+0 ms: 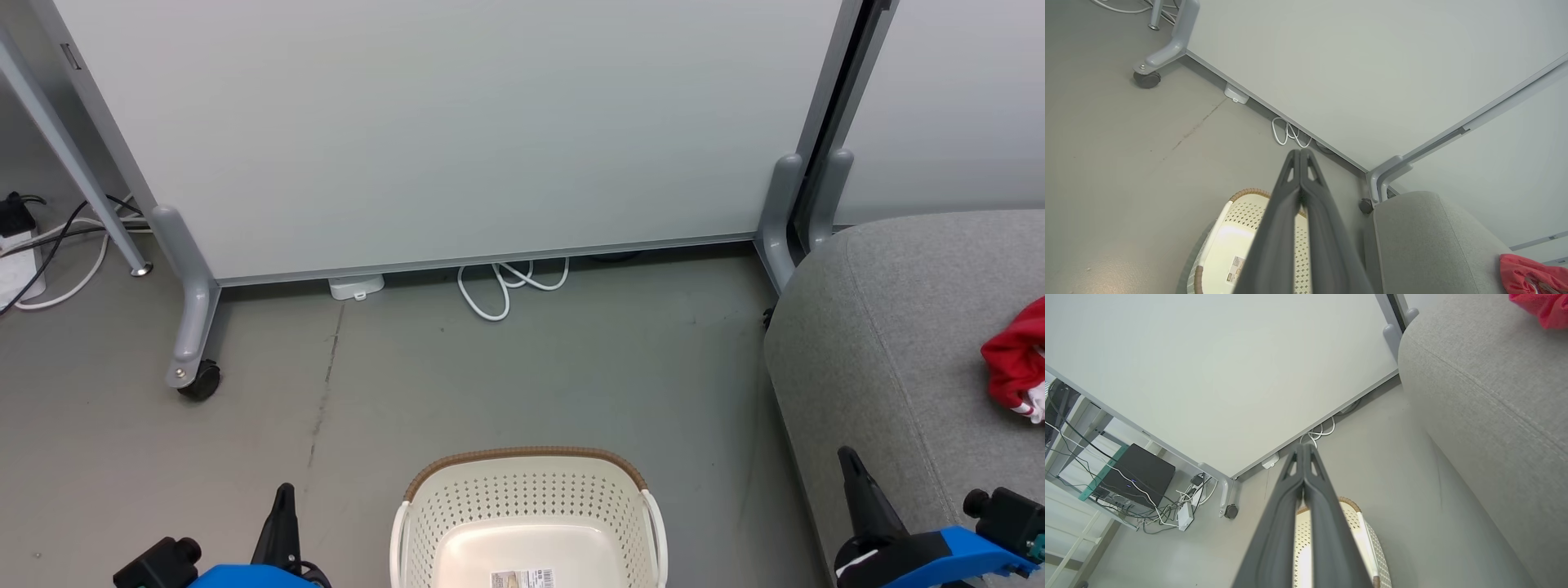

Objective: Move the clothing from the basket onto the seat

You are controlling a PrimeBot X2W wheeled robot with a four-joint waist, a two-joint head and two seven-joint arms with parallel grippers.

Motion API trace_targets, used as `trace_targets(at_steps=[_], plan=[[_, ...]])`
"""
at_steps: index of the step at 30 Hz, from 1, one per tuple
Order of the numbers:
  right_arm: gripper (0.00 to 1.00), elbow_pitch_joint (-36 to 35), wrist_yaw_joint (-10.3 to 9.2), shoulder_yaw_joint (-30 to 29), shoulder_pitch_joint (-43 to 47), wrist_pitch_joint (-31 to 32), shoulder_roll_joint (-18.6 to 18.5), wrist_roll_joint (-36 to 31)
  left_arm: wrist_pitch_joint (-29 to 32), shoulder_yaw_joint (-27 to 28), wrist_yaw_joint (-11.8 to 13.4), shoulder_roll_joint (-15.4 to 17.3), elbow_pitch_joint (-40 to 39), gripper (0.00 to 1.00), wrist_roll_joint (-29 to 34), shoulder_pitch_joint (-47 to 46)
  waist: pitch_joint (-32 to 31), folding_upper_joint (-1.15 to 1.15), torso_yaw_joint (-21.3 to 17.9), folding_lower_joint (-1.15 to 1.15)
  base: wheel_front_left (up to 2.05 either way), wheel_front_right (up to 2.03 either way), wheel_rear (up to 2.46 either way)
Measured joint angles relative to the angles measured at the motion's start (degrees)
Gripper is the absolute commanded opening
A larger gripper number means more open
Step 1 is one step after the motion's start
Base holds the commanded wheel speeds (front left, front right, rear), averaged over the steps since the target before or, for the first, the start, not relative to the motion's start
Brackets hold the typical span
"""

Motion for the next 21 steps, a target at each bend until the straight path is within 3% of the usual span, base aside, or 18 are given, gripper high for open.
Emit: trace_targets(at_steps=[21], plan=[[0.00,-0.26,0.00,-0.66,-1.77,1.98,0.08,15.99,3.93,2.61,0.00,-0.27,-3.27,0.00,-14.29,-1.51,0.32,0.00,-0.70,0.00,0.00,0.00,0.00]])
